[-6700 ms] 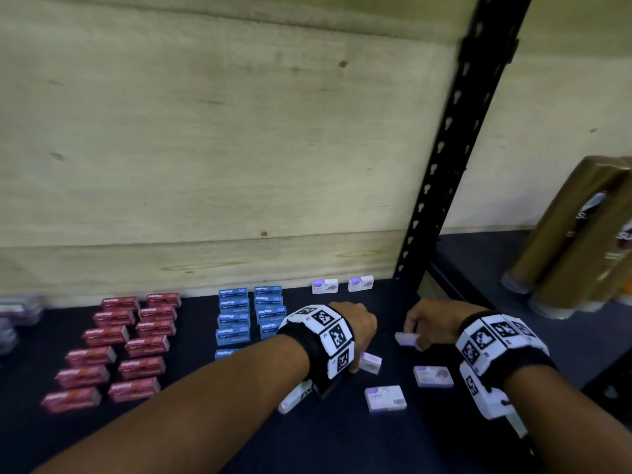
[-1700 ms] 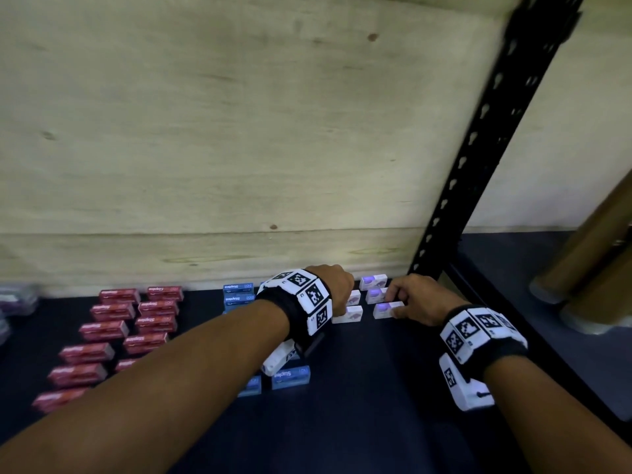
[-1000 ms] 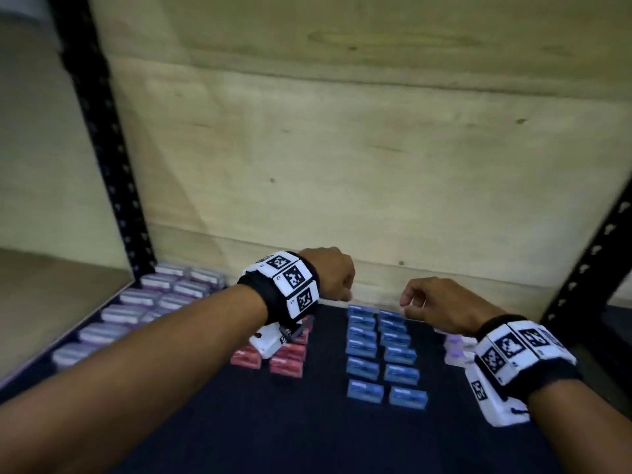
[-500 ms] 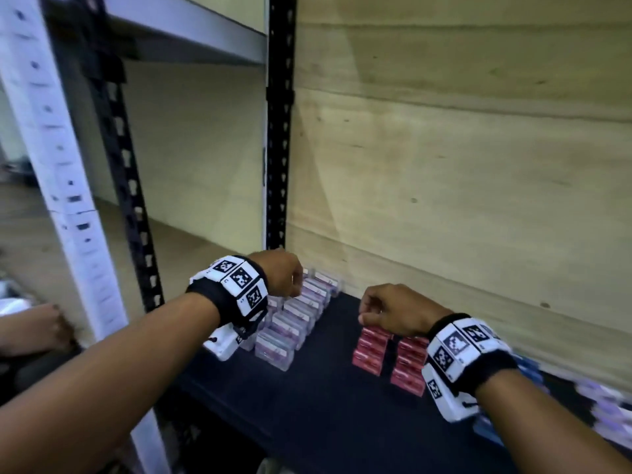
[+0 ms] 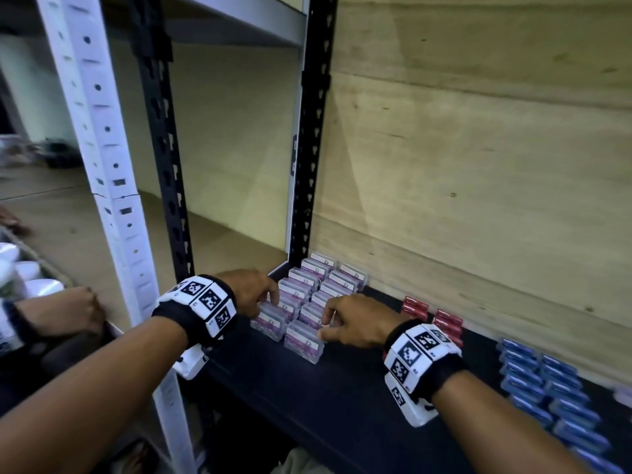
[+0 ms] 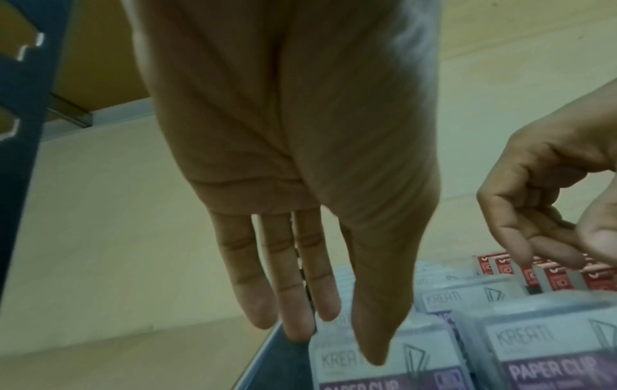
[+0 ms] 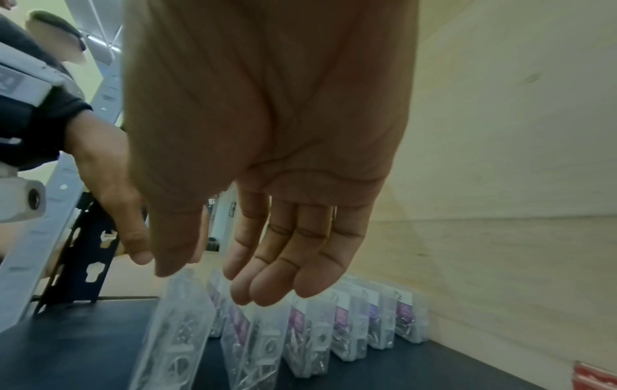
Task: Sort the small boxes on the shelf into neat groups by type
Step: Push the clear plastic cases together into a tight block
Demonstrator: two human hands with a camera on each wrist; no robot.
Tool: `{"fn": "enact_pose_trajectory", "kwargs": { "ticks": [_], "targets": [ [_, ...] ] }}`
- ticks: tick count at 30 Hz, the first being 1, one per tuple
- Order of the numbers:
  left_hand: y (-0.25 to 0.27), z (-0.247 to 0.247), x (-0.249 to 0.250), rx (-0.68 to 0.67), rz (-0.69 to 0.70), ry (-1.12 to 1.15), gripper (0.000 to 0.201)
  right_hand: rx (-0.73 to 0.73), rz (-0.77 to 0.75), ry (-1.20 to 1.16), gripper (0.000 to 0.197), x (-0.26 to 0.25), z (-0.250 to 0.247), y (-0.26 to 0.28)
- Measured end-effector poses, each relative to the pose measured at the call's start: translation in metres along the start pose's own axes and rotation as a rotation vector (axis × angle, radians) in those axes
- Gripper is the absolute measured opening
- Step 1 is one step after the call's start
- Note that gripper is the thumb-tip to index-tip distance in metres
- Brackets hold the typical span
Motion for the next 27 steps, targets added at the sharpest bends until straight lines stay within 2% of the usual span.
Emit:
{"fn": "enact_pose_trajectory", "kwargs": {
  "ticks": [4, 10, 15, 27],
  "targets": [
    [-0.004, 0.009, -0.005, 0.049, 0.005, 0.031, 0.045, 0.003, 0.015, 0.045, 0.038, -0.009, 0.004, -0.004],
    [-0.005, 0.015, -0.007, 0.141, 0.031, 0.062, 0.034, 0.012, 0.014, 0.054, 0.027, -0.014, 0.008, -0.007],
    [-0.002, 0.017, -0.005, 0.217, 0.031, 0.048, 0.030, 0.015, 0.033, 0.034, 0.026, -0.015, 0.010, -0.009],
    [0.007, 0.025, 0.005, 0.237, 0.072, 0.121, 0.028, -0.013, 0.016, -0.035, 0.025, -0.016, 0.013, -0.003]
  ]
}}
Point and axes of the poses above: each hand's wrist, its own y-axis away from the middle knuckle, its own z-axis out of the palm, x = y × z, the point moved 5 cm from there along -y, towards the middle knuckle, and after that the axes turned 2 degrees about y, right-handed, at the moved point
